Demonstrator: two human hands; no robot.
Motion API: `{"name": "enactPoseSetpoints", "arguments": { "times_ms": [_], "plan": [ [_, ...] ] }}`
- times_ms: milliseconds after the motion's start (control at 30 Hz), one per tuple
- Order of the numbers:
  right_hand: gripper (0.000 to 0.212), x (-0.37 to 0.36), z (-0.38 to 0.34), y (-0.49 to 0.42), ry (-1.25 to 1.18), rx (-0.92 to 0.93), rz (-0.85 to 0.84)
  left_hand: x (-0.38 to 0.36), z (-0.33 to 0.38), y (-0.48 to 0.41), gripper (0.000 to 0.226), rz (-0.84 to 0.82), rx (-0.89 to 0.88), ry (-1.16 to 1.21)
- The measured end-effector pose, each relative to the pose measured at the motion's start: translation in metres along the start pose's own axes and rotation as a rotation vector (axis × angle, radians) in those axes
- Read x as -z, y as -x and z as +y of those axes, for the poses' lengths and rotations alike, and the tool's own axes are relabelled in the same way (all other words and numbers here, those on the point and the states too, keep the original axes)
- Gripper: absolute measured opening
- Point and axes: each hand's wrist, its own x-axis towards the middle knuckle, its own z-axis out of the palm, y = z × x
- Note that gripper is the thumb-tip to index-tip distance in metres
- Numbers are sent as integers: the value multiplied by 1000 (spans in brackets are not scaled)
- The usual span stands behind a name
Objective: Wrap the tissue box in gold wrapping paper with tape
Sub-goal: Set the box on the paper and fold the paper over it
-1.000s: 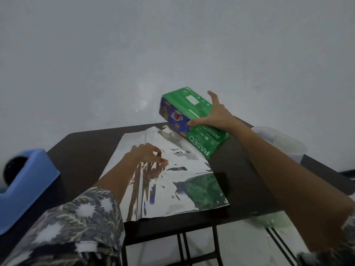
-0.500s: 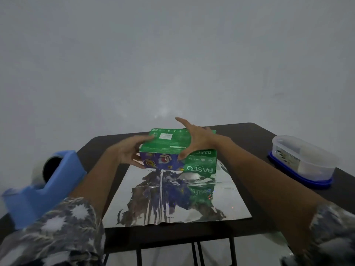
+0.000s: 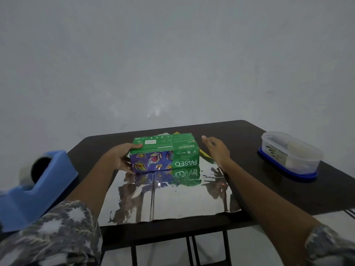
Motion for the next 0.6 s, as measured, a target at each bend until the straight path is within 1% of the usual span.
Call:
{"name": "enactPoseSetpoints", "arguments": {
  "times_ms": [67, 133, 200, 267, 300, 367, 433, 467, 500, 533, 600],
  "plan": [
    [38, -1, 1, 0, 76, 44, -50, -1, 0, -1, 31, 11, -8, -13],
    [33, -3, 7, 0, 247, 88, -116, -1, 1, -2, 32, 7, -10, -26],
    [29, -2, 13, -1, 437, 105, -235, 0, 0, -2, 35, 14, -13, -40],
    [33, -2, 18, -5, 580, 110, -325, 0, 0, 0, 38, 18, -18, -50],
    [37, 0, 23, -7, 641, 108, -338, -1, -1, 1, 38, 21, -20, -50],
    [50, 1, 31, -11, 724, 58, -299, -3, -1, 3, 39, 29, -25, -50],
    [55, 2, 33, -15, 650, -37, -196, -5, 0, 4, 41, 48, -34, -59],
    [54, 1, 31, -16, 569, -65, -145, -4, 1, 3, 45, 63, -37, -74],
    [51, -1, 29, -16, 502, -49, -121, -3, 1, 1, 49, 73, -35, -90],
    [47, -3, 27, -16, 482, 15, -134, -3, 2, 2, 51, 75, -29, -99],
    [41, -9, 27, -17, 532, 126, -239, -3, 3, 2, 51, 67, -28, -105]
  ]
}}
